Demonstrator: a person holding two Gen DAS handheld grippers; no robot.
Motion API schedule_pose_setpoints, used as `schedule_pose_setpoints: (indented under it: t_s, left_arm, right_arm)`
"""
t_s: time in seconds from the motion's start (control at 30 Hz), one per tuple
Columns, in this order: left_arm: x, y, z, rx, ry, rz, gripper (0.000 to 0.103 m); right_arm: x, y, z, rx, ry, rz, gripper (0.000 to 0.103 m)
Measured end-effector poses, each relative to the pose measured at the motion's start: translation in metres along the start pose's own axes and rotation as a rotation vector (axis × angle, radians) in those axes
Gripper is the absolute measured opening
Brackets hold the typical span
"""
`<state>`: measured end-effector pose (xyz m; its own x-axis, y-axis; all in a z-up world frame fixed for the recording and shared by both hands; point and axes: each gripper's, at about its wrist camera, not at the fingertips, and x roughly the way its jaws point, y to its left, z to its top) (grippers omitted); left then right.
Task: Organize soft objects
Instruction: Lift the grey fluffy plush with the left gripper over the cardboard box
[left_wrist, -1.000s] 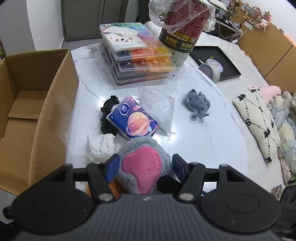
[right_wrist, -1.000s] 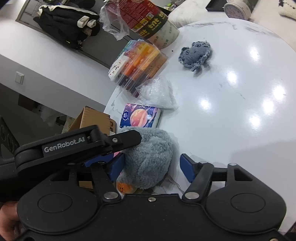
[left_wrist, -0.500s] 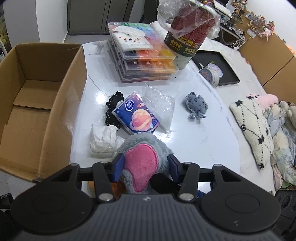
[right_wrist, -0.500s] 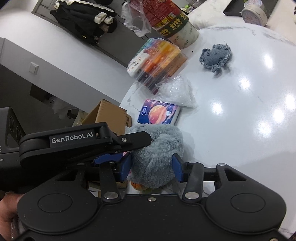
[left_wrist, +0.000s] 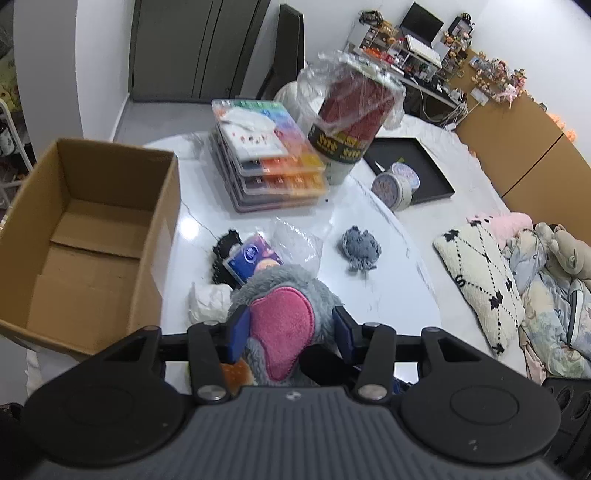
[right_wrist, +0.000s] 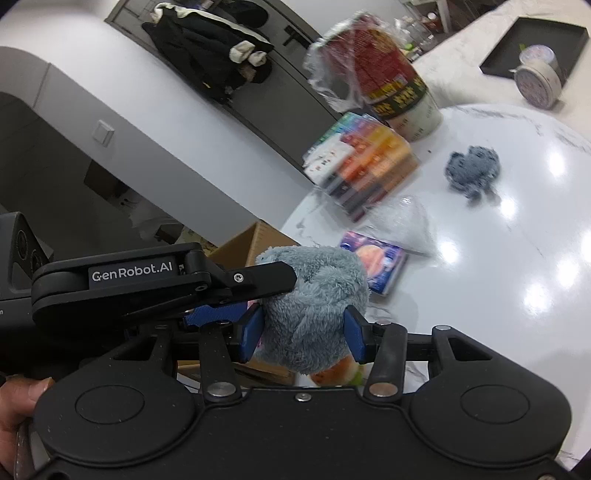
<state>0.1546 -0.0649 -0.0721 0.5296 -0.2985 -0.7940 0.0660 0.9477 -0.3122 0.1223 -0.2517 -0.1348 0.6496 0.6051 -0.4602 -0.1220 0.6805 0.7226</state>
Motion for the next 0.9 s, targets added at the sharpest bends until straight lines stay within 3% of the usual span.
schedule_pose_setpoints:
  t_s: [0.43,0.9]
  left_arm:
    - [-0.047,0.021,0.018,-0.037,-0.094,0.009,0.047]
    - [-0.073,0.078,0.035,-0.134,-0.155,0.041,0.047]
  right_arm:
    - [0.007,0.05,0.01,-0.078,-0.015,0.059,0.047]
    - [0.052,0.097,0.01,-0.169,0.036,0.105,0.047]
